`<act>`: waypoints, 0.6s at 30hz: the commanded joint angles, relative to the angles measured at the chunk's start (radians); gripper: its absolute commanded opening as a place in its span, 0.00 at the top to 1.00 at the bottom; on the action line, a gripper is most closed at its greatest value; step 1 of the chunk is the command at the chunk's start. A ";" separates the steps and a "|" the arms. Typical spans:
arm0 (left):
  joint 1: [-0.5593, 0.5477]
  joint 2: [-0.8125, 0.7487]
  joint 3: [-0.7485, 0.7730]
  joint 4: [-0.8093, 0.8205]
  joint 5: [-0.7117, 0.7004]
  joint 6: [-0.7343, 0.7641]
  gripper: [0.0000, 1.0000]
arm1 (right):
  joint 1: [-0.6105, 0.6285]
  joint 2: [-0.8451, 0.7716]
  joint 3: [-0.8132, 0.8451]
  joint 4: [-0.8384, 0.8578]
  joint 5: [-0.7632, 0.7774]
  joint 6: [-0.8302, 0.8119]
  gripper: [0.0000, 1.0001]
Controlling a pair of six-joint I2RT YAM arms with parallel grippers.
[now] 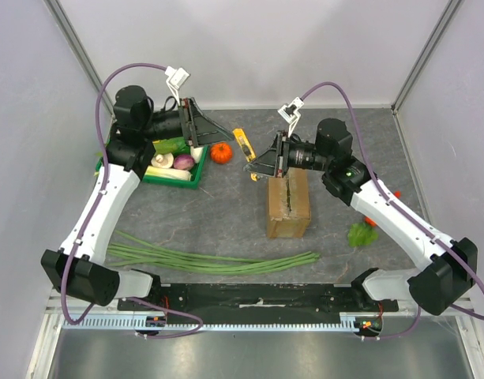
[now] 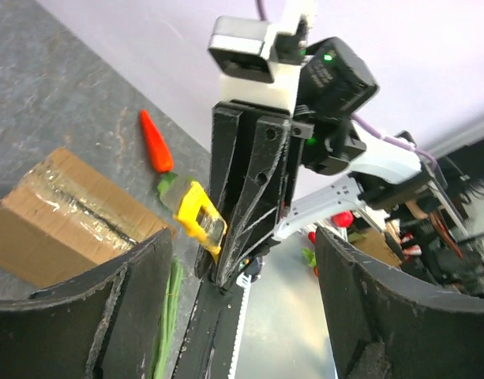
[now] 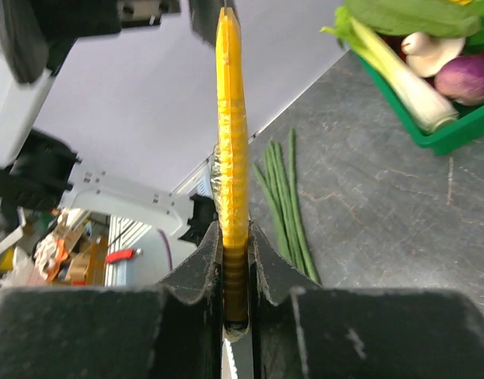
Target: Unpack the express box
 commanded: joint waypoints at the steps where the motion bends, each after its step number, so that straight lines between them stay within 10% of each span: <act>1: 0.037 0.021 0.034 0.222 0.238 -0.183 0.22 | -0.001 -0.040 0.018 0.027 -0.158 -0.013 1.00; 12: 0.034 0.051 0.024 0.216 0.262 -0.223 0.27 | 0.009 -0.034 0.008 0.075 -0.252 0.002 1.00; 18: 0.013 0.074 0.033 0.216 0.275 -0.208 0.45 | 0.038 -0.008 0.028 0.016 -0.257 -0.054 1.00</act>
